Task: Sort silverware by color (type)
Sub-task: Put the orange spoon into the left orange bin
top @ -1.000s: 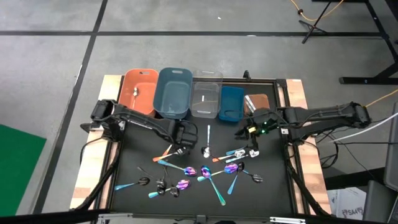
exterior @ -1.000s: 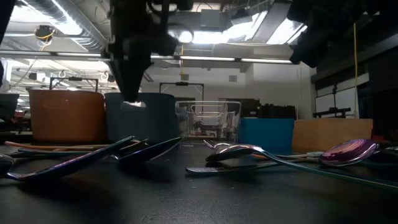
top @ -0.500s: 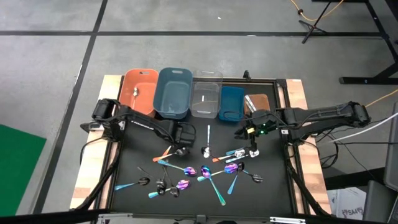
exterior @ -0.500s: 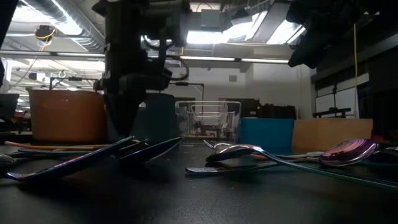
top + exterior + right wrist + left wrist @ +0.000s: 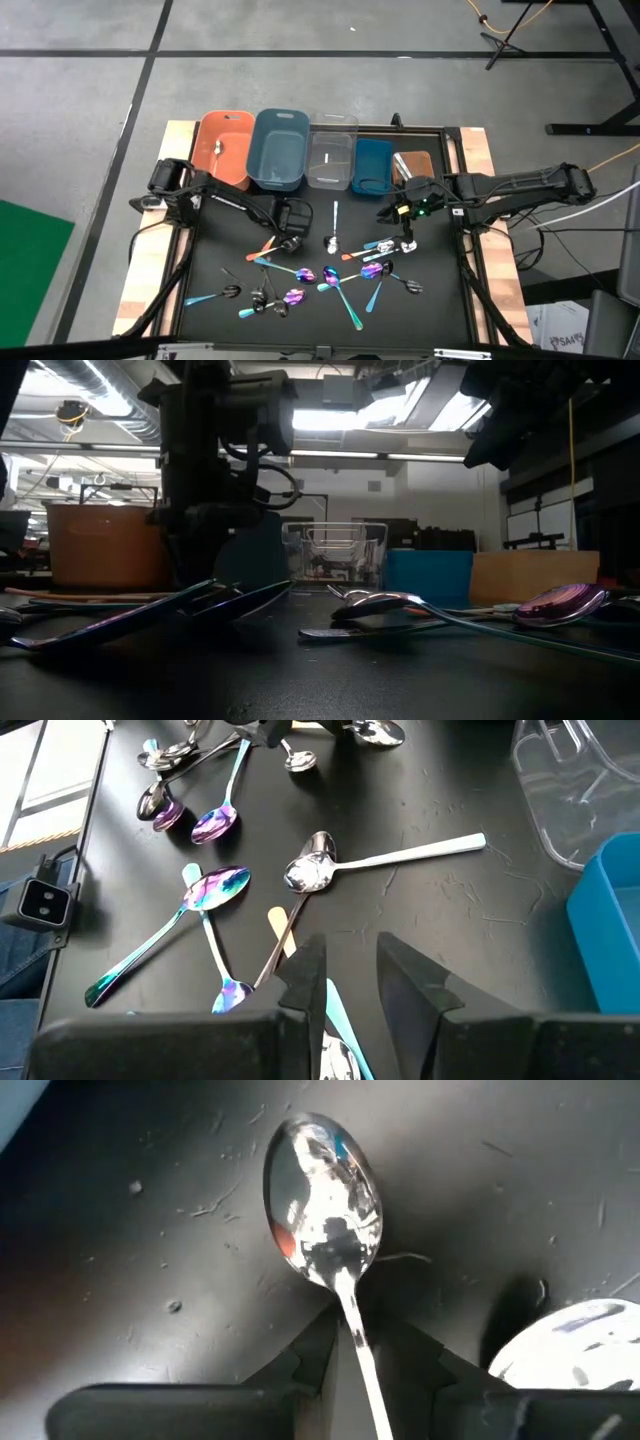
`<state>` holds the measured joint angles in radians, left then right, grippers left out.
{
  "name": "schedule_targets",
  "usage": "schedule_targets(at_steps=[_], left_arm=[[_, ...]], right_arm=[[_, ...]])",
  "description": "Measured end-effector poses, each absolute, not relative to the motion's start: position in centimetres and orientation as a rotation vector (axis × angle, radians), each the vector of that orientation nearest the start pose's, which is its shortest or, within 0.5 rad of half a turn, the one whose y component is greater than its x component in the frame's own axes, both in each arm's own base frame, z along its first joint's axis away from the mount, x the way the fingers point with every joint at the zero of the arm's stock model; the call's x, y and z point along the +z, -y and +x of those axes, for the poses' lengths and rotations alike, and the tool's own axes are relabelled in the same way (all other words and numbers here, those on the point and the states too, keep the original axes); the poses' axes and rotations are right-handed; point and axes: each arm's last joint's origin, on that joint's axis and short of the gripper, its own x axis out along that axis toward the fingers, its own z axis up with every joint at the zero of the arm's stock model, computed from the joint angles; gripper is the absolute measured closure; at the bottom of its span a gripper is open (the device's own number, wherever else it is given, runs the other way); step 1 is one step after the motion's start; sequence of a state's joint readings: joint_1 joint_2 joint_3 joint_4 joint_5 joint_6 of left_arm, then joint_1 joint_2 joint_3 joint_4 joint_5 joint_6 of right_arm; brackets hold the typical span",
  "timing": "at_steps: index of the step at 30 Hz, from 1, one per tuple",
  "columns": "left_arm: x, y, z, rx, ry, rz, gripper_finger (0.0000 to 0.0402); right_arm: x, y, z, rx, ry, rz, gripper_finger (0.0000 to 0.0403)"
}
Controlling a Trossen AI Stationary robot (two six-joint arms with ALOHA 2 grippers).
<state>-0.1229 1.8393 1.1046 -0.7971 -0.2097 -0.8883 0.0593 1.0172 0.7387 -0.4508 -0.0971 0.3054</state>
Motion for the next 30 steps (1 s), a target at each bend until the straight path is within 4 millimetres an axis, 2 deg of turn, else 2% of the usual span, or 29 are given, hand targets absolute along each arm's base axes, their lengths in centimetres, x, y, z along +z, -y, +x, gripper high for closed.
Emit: schedule_targets(at_steps=[8, 23, 30], left_arm=[[14.2, 3.2, 31.4, 0.720, -1.342, -0.445, 0.0395], [14.5, 3.2, 31.4, 0.691, -1.351, -0.437, 0.0399], [15.7, 3.3, 31.2, 0.672, -1.318, -0.454, 0.0400]], right_arm=[[25.4, -1.5, 20.5, 0.037, -0.747, 0.305, 0.0322], [25.4, -1.5, 20.5, 0.037, -0.747, 0.305, 0.0322], [25.4, -1.5, 20.5, 0.036, -0.747, 0.305, 0.0322]])
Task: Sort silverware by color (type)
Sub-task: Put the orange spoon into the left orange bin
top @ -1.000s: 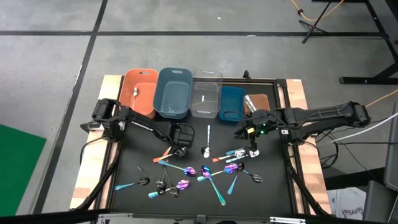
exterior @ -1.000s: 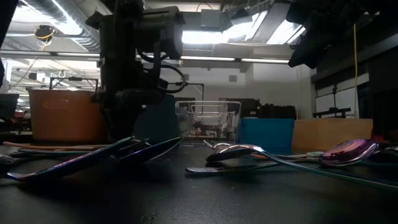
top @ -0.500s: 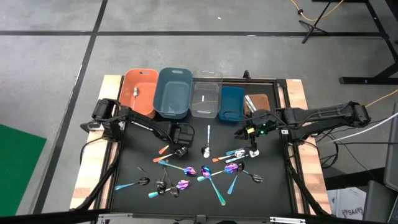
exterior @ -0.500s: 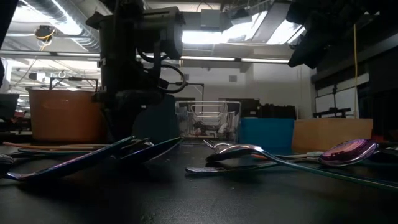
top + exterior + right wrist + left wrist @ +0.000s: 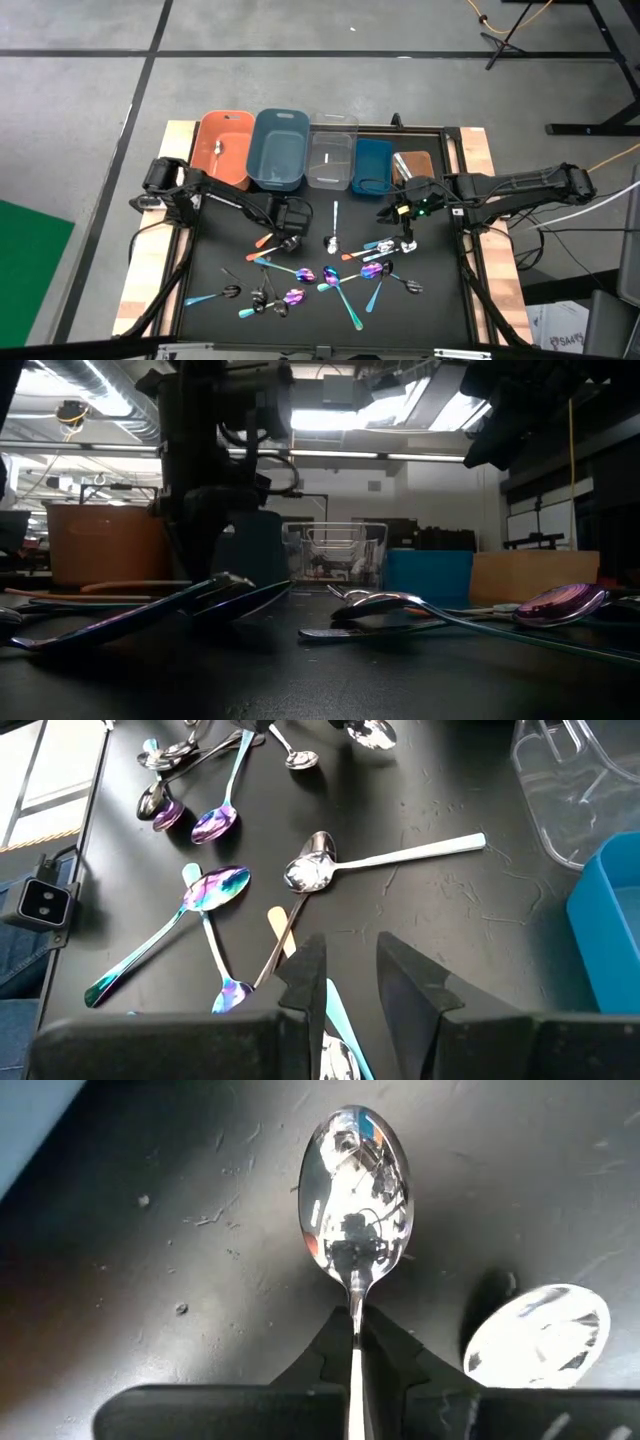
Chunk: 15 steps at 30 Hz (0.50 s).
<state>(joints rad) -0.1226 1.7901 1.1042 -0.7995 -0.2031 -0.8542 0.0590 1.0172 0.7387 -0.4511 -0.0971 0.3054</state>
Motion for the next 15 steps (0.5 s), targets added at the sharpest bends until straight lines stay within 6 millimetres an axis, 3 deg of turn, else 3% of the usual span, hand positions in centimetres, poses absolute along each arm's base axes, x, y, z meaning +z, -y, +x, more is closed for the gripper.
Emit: schedule_targets(at_steps=[15], left_arm=[[22.0, 3.0, 29.7, 0.584, -1.078, -0.538, 0.0401]], right_arm=[[25.4, -1.5, 20.5, 0.036, -0.748, 0.305, 0.0322]])
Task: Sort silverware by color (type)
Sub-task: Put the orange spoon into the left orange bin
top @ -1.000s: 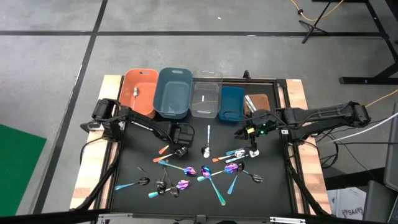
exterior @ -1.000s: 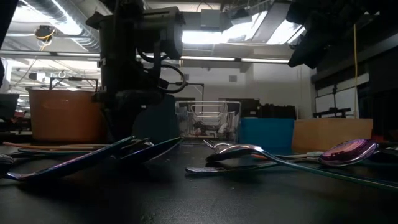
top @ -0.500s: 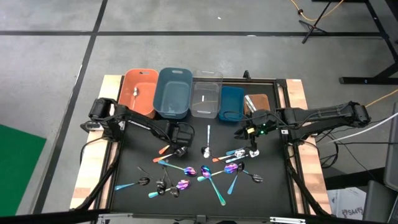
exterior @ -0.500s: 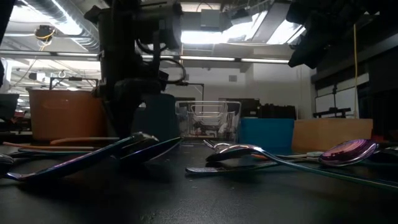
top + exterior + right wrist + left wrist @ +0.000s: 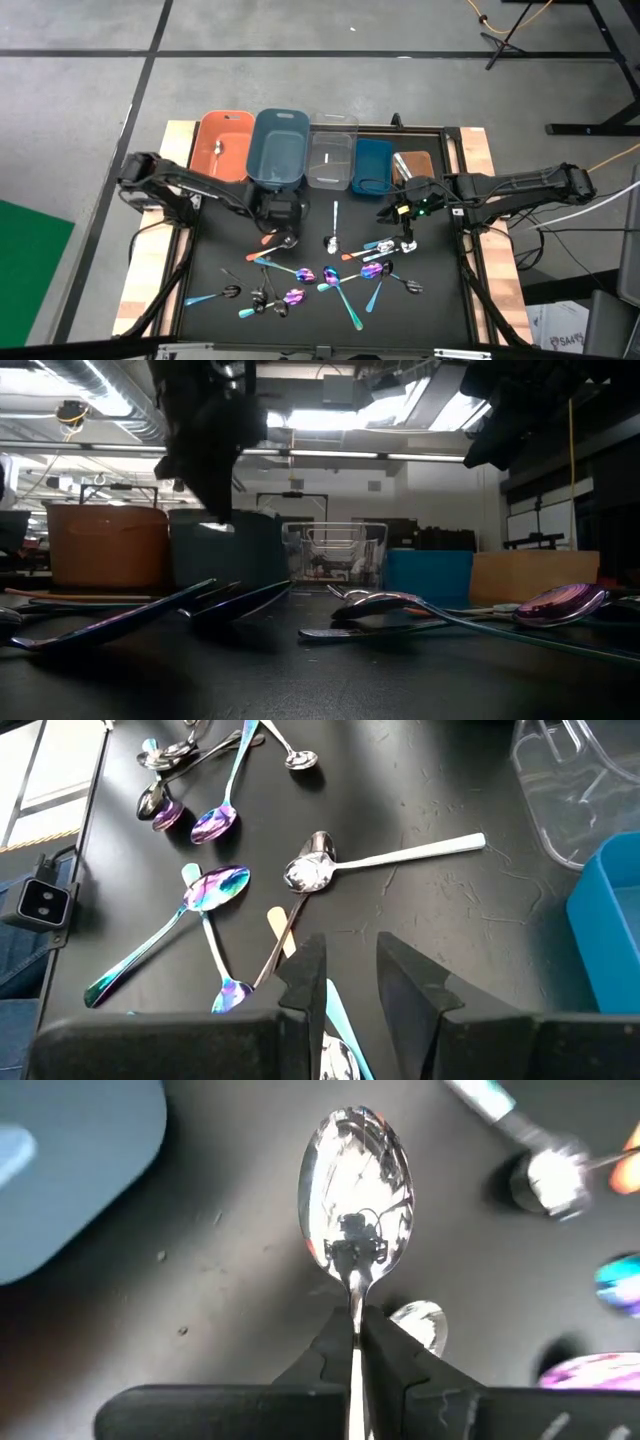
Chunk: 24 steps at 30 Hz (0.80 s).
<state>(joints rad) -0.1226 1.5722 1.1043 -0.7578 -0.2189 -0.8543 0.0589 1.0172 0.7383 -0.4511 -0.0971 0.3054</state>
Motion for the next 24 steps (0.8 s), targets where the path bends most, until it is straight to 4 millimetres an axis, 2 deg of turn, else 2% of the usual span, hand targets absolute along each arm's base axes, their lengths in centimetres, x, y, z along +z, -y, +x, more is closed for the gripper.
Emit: schedule_targets(at_steps=[12, 18, 24], left_arm=[[28.0, 2.2, 26.6, 0.588, -0.806, -0.560, 0.0401], [30.7, 0.6, 24.4, 0.632, -0.678, -0.537, 0.0401], [32.9, -1.9, 22.1, 0.727, -0.554, -0.528, 0.0401]], right_arm=[[25.4, -1.5, 20.5, 0.036, -0.748, 0.305, 0.0322], [25.4, -1.5, 20.5, 0.036, -0.748, 0.305, 0.0322], [25.4, -1.5, 20.5, 0.036, -0.747, 0.305, 0.0322]])
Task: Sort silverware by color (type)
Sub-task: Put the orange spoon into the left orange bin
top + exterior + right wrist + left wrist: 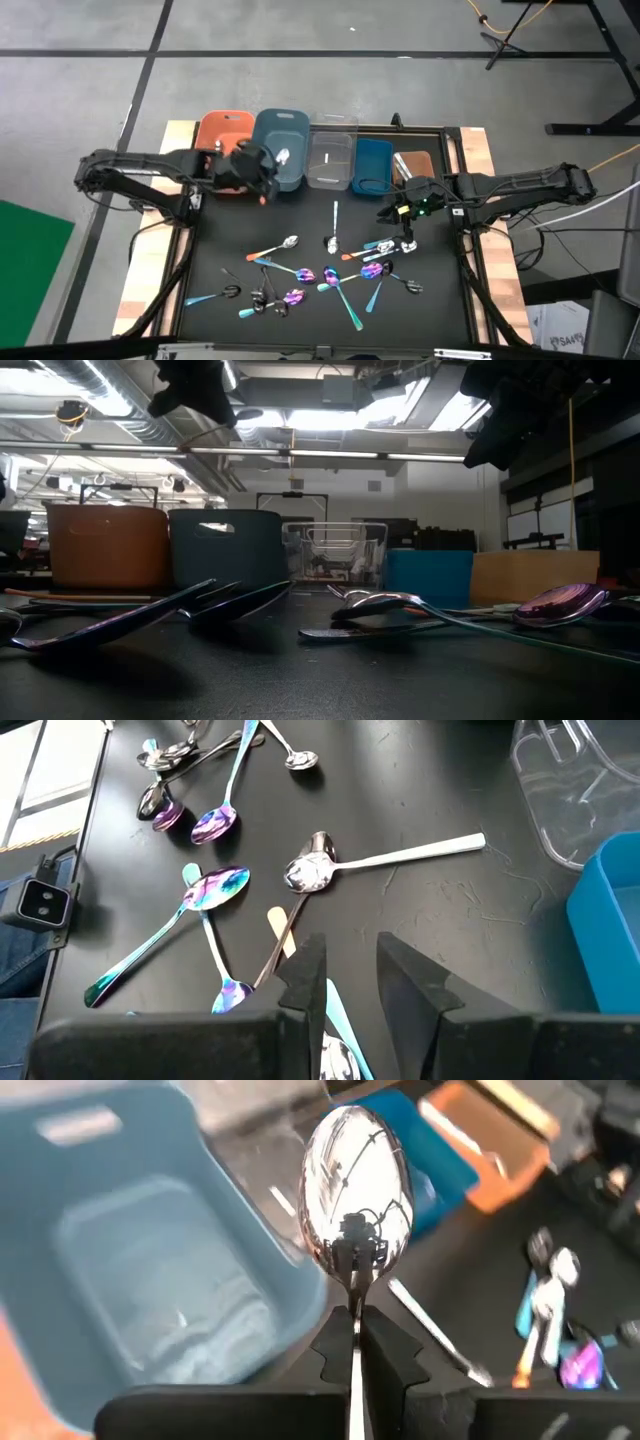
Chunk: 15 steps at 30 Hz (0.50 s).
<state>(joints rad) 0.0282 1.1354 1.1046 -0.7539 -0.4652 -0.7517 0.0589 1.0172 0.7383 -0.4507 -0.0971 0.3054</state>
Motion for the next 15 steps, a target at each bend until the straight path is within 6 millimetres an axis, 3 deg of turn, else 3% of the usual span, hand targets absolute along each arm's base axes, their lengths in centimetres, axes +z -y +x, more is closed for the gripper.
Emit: schedule_targets(at_steps=[8, 15], left_arm=[[34.3, -5.7, 18.9, 0.896, -0.492, -0.509, 0.0401], [33.8, -8.8, 15.6, 1.122, -0.598, -0.529, 0.0401]], right_arm=[[25.4, -1.5, 20.5, 0.036, -0.748, 0.305, 0.0322], [25.4, -1.5, 20.5, 0.036, -0.747, 0.305, 0.0322]])
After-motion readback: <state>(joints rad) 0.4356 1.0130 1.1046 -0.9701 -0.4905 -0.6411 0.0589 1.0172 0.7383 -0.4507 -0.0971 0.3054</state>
